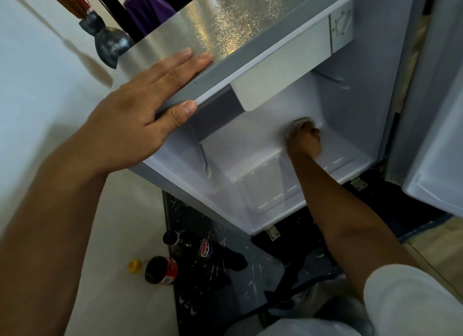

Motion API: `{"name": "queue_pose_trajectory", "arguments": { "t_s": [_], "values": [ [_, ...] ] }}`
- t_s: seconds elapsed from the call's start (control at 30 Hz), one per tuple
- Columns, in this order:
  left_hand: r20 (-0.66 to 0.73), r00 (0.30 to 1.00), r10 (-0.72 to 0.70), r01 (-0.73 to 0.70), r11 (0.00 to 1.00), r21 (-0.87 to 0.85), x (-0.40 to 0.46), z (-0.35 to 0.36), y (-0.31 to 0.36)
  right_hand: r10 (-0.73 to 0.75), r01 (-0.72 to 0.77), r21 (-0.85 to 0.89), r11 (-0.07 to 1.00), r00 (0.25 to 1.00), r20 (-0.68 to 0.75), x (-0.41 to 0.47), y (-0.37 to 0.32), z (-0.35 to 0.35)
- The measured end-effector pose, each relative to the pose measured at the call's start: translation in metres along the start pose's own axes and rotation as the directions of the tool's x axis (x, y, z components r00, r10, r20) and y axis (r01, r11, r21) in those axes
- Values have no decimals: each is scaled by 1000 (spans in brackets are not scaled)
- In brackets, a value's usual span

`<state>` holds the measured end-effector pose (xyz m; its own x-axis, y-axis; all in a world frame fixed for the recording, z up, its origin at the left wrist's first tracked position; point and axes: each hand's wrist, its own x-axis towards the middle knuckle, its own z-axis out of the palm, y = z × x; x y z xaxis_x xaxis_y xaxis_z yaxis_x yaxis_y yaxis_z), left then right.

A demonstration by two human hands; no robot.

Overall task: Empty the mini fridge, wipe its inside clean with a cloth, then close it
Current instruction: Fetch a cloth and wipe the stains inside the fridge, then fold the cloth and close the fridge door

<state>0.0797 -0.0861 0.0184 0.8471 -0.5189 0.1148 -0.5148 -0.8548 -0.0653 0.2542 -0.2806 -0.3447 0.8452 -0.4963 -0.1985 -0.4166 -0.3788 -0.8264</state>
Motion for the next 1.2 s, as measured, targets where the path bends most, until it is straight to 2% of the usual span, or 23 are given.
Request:
{"name": "queue_pose_trajectory", "arguments": {
  "t_s": [0.07,0.13,0.23,0.33,0.47,0.57,0.63,0.73,0.8,0.97,1.1,1.2],
  "values": [
    [-17,1000,6,-5,1000,7,-1,2,1,-14,16,-28,999,998,66,-5,0,-10],
    [-80,997,14,-16,1000,-24,-2,2,0,-31,29,19,999,994,109,-15,1,-23],
    [-278,961,-9,-45,981,-189,-13,1,1,-146,139,81,987,985,94,-40,-4,-47],
    [-363,932,-26,-75,962,-262,-30,7,9,-245,236,126,963,968,59,-76,-18,-82],
    [-424,905,3,-115,964,-239,-50,23,21,-343,267,409,873,931,123,-126,-32,-129],
    [-516,856,33,-168,962,-217,-67,41,38,-394,224,585,780,902,180,-167,-44,-160],
    [-486,874,15,-204,919,-338,-79,55,53,-410,174,671,721,888,210,-197,-52,-178],
    [-202,978,-58,-87,764,-639,-94,71,75,-448,101,752,651,851,274,-240,-56,-200],
    [-141,985,-104,-24,718,-696,-97,82,83,-472,40,798,602,823,315,-264,-58,-210],
    [-248,959,-137,-81,706,-703,-104,90,96,-444,-134,859,495,810,382,-308,-62,-231],
    [-366,915,-172,-144,706,-693,-111,85,103,-450,-137,846,515,797,403,-324,-48,-246],
    [-267,928,-260,-85,550,-831,-116,76,113,-480,-109,837,537,776,409,-331,-36,-258]
  ]
}}
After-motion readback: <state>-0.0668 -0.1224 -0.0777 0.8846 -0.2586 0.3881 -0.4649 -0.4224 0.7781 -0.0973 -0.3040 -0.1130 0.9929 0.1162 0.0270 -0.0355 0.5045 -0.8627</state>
